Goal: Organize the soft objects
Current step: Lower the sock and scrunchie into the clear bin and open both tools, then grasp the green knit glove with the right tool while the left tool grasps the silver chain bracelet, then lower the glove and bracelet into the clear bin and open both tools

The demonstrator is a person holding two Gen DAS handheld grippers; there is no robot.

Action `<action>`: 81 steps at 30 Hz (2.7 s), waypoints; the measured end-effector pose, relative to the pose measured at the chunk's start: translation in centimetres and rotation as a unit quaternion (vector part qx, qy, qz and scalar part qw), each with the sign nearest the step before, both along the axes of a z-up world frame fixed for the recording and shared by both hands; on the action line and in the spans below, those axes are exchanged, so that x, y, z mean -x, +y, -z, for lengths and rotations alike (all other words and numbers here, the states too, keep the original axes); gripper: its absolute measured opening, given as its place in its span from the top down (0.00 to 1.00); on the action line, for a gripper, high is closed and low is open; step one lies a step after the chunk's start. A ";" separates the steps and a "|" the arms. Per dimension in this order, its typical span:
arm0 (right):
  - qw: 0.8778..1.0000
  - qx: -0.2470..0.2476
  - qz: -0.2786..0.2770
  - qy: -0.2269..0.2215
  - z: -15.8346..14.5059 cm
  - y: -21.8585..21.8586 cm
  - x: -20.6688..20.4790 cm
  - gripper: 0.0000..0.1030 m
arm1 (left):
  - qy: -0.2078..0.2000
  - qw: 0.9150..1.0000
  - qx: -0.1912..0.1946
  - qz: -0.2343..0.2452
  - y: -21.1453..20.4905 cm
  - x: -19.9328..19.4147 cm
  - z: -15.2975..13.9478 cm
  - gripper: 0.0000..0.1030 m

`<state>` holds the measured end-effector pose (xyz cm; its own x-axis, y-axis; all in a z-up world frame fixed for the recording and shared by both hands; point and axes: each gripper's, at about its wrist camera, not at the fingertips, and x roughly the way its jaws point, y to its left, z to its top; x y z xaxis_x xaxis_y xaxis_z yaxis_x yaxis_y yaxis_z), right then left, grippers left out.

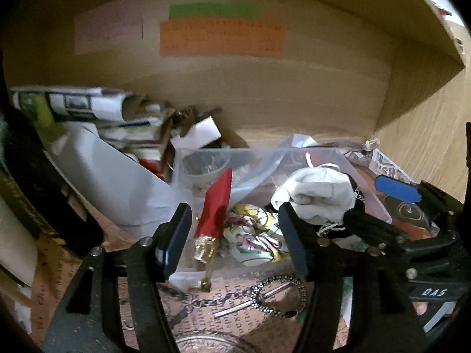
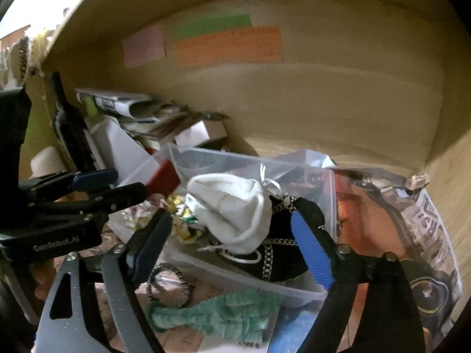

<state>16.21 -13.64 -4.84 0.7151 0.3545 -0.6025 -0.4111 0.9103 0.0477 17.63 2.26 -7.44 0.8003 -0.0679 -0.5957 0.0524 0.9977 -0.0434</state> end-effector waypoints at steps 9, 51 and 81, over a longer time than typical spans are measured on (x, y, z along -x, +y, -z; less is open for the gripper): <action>1.000 0.007 0.008 -0.014 -1.3 -1.3 3.1 0.14 | -0.015 1.000 0.000 0.013 0.2 3.4 -1.0 0.35; 0.996 0.009 0.023 0.087 5.3 -3.3 4.1 0.78 | 0.142 0.988 -0.022 0.047 -2.7 -0.9 9.3 0.90; 0.997 -0.031 0.054 -0.042 -2.2 -5.2 6.6 0.78 | 0.006 0.999 0.009 0.038 -0.6 6.7 -0.9 0.94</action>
<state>9.63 -18.80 -2.66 0.7981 0.3079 -0.5179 -0.3162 0.9457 0.0749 10.97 1.68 -6.56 0.7848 -0.1386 -0.6040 0.1266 0.9900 -0.0628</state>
